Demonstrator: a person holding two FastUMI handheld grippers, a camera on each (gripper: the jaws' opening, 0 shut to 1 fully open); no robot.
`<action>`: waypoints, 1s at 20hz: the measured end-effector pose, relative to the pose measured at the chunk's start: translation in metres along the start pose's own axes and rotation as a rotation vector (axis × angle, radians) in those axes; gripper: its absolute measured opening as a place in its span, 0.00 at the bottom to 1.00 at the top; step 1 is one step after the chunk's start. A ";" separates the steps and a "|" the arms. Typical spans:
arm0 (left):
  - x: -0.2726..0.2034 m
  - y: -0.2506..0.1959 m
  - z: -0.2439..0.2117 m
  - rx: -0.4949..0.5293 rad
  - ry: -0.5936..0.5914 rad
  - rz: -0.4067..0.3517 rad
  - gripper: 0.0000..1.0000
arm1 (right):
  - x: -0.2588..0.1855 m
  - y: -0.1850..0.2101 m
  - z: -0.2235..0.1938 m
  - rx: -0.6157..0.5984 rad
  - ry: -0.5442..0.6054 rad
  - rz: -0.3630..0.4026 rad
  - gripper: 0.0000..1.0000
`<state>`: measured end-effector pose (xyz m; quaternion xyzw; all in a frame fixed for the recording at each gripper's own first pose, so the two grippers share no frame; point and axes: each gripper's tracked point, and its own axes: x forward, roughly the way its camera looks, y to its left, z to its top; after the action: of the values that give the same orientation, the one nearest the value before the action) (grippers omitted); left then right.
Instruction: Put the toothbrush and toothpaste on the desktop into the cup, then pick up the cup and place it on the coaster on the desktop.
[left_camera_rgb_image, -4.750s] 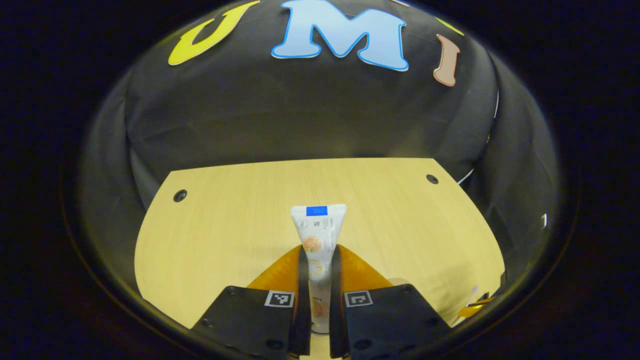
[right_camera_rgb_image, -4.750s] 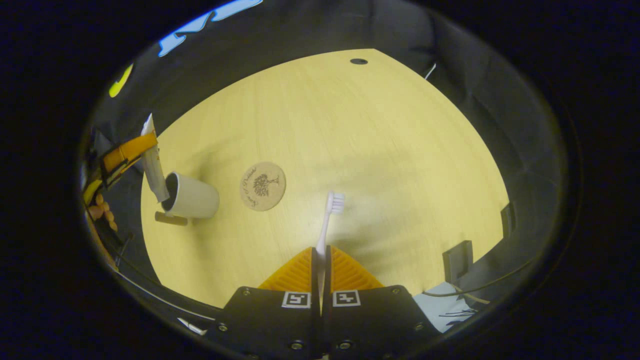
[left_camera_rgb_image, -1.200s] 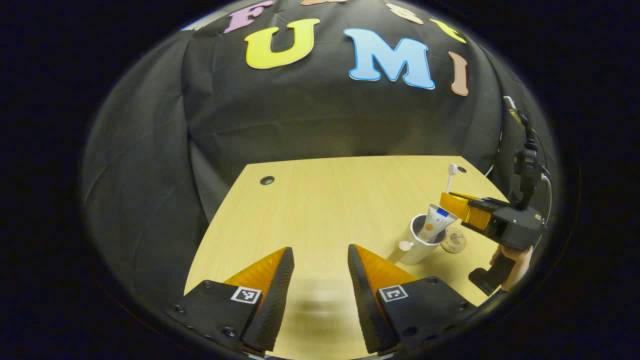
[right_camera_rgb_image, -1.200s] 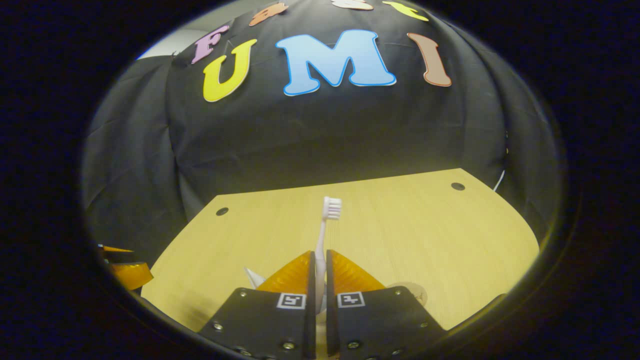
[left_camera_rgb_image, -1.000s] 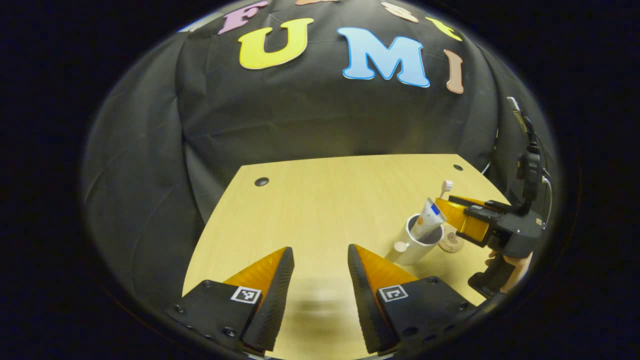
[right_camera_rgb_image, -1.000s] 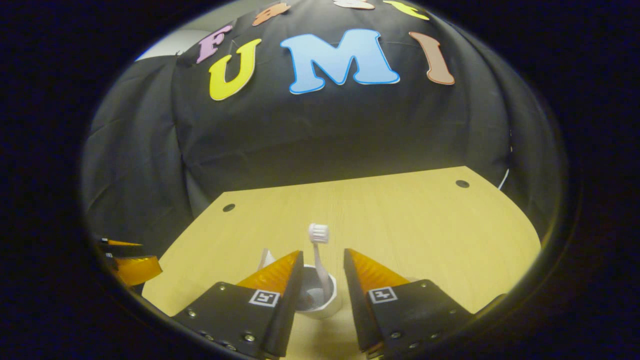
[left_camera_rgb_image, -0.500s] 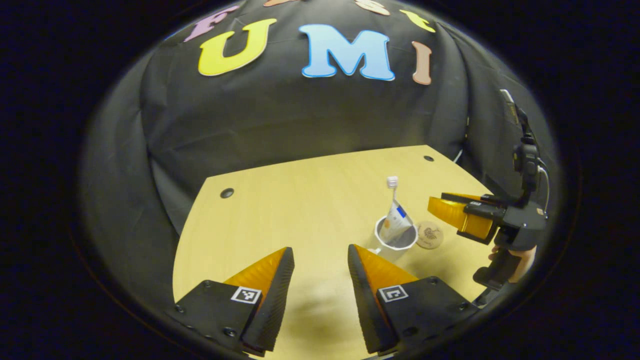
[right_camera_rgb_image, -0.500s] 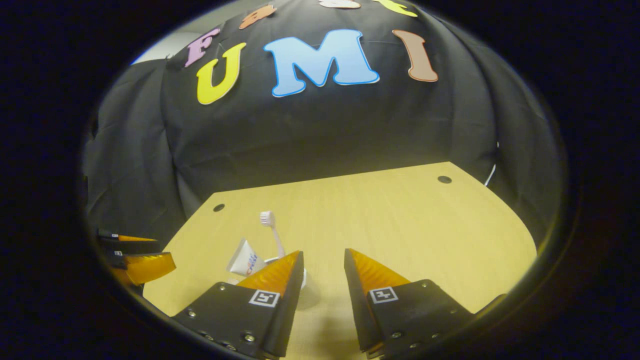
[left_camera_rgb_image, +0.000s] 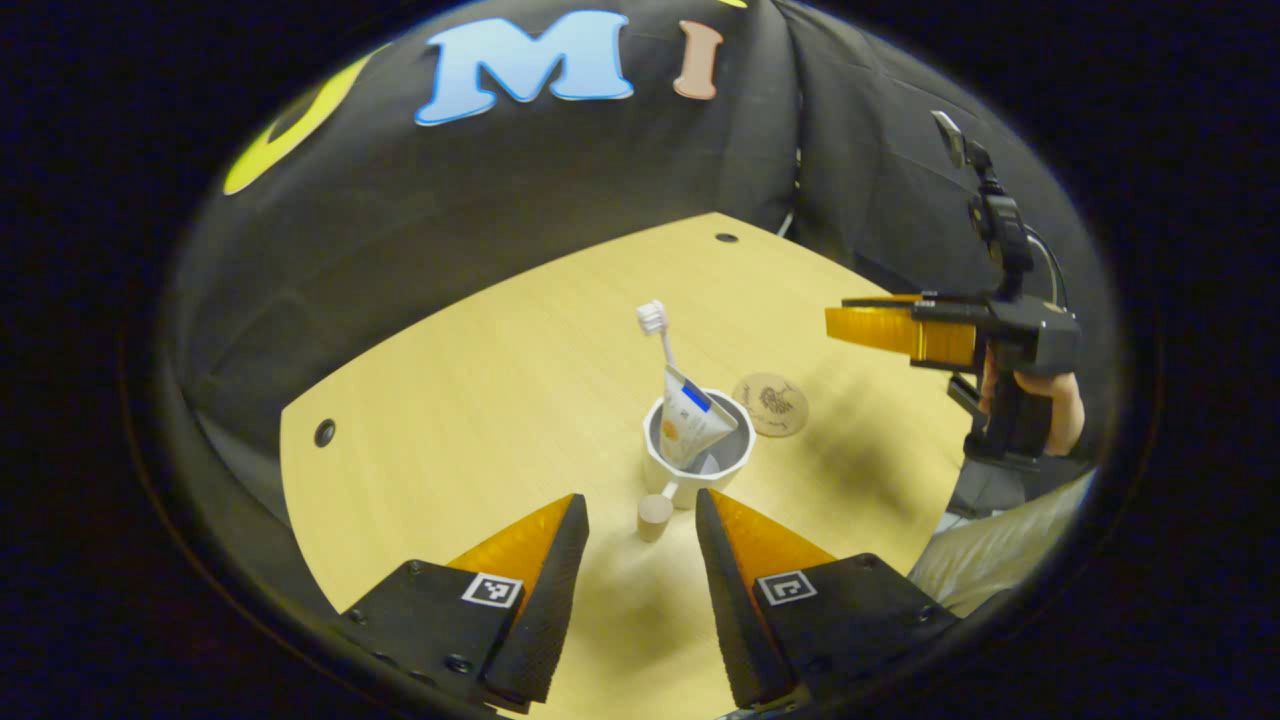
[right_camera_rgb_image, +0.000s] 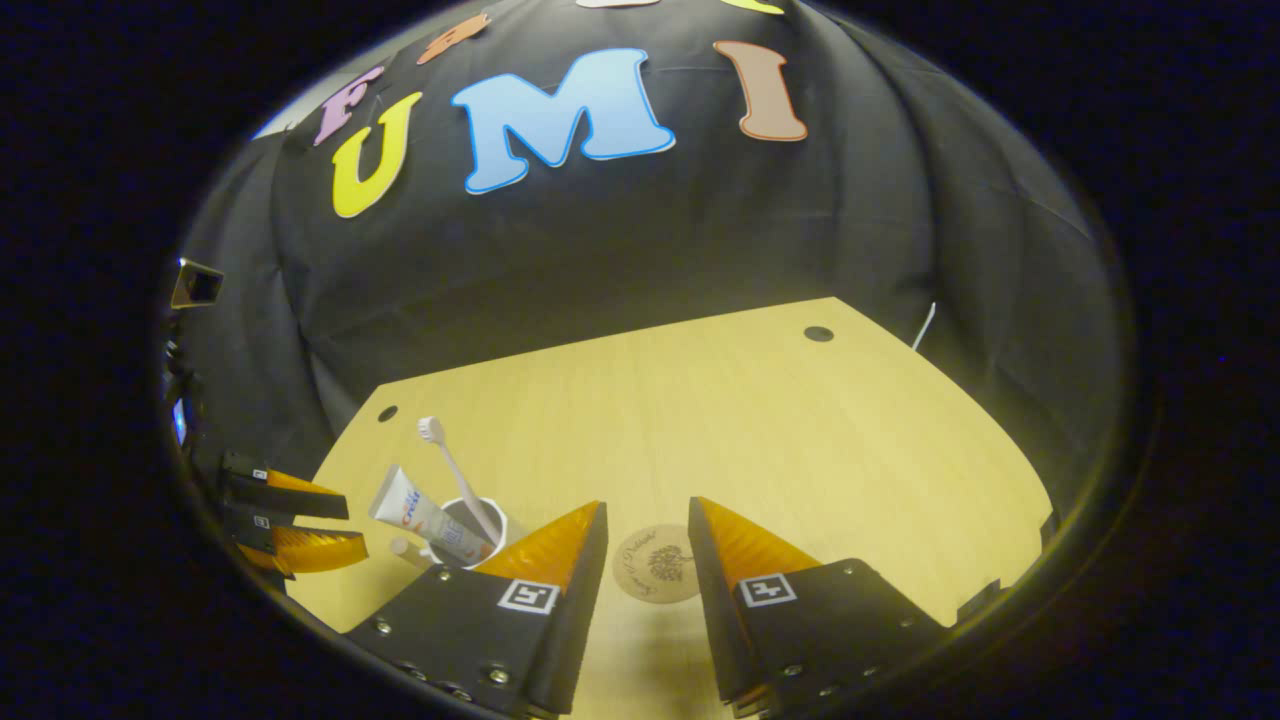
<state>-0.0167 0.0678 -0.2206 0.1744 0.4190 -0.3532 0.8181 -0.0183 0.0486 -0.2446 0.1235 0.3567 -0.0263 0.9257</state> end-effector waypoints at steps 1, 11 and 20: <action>0.002 -0.002 -0.007 0.042 0.043 -0.032 0.71 | -0.002 -0.008 0.000 0.006 0.002 -0.015 0.51; 0.062 0.011 -0.055 0.190 0.358 -0.131 0.72 | -0.021 -0.086 -0.012 0.091 0.037 -0.150 0.51; 0.086 0.003 -0.058 0.188 0.421 -0.172 0.36 | -0.032 -0.129 -0.031 0.155 0.079 -0.223 0.51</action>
<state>-0.0127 0.0666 -0.3242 0.2833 0.5589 -0.4147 0.6598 -0.0799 -0.0696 -0.2722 0.1550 0.4011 -0.1516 0.8900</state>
